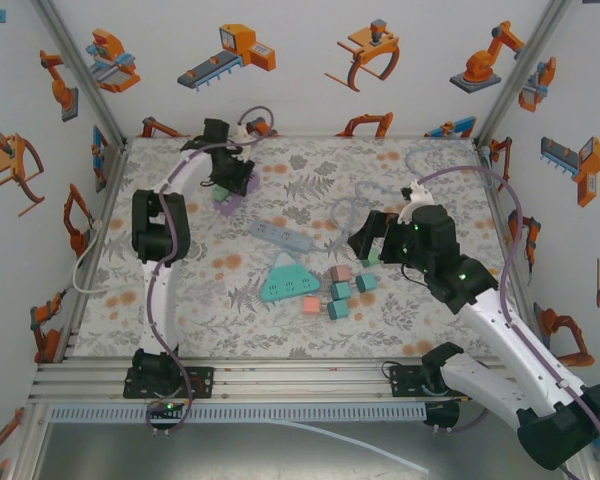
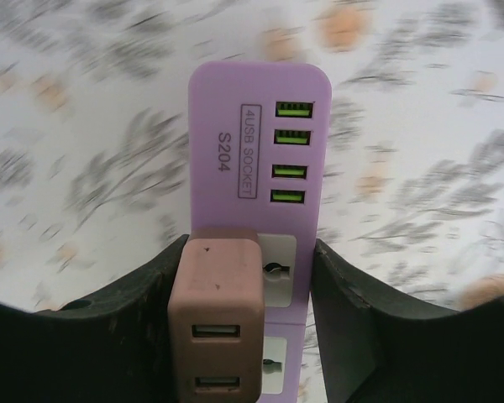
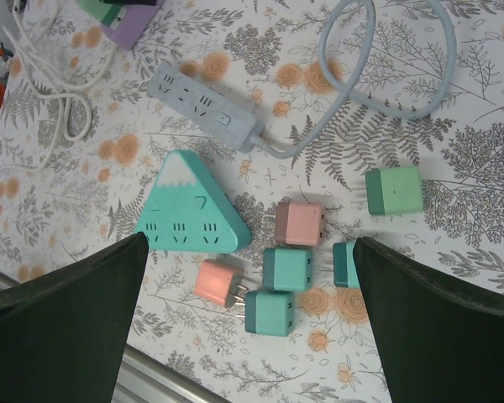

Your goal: Pull the plug off the socket

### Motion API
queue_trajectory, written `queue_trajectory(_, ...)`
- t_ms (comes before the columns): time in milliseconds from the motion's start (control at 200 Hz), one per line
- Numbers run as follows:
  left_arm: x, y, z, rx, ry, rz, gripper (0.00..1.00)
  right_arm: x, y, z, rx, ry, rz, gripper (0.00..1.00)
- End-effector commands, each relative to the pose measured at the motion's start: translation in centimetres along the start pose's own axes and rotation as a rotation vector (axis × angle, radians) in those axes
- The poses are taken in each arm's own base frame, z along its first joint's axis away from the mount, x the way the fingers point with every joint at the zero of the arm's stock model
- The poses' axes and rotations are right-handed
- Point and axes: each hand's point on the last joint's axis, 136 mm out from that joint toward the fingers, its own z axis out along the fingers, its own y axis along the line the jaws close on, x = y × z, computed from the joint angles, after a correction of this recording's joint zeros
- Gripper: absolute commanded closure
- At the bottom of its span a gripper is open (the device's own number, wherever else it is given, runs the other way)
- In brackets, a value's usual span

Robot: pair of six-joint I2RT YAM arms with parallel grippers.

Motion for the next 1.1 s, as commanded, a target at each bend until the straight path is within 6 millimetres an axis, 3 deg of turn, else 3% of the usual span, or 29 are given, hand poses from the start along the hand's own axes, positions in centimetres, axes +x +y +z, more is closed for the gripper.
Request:
queue_trajectory(0, -1.7, -4.9, -2.1, 0.083, -0.023, 0.284, 0.74, -0.1, 0.2, -0.7, -0.004, -0.018, 0.0, 0.02)
queue_trajectory(205, 1.4, -11.3, -0.7, 0.222, 0.058, 0.513, 0.72, 0.1, -0.2, -1.4, 0.0, -0.037, 0.001, 0.02)
queue_trajectory(340, 2.6, -14.9, -1.3, 0.313, 0.056, 0.553, 0.7, 0.4, -0.2, -1.1, -0.005, -0.029, 0.007, 0.02)
queue_trajectory(556, 5.0, -18.7, -3.1, 0.386, 0.091, 0.551, 0.68, 0.7, -0.1, -0.6, -0.015, -0.017, 0.017, 0.02)
queue_trajectory(816, 3.8, -19.0, -5.0, 0.328, 0.039, 0.528, 0.61, 0.2, 0.3, 0.2, -0.025, -0.02, -0.033, 0.02)
queue_trajectory(1097, 0.1, -18.5, -8.5, 0.258, -0.117, 0.499, 0.29, -2.0, 1.9, 0.1, -0.079, -0.109, -0.223, 0.01)
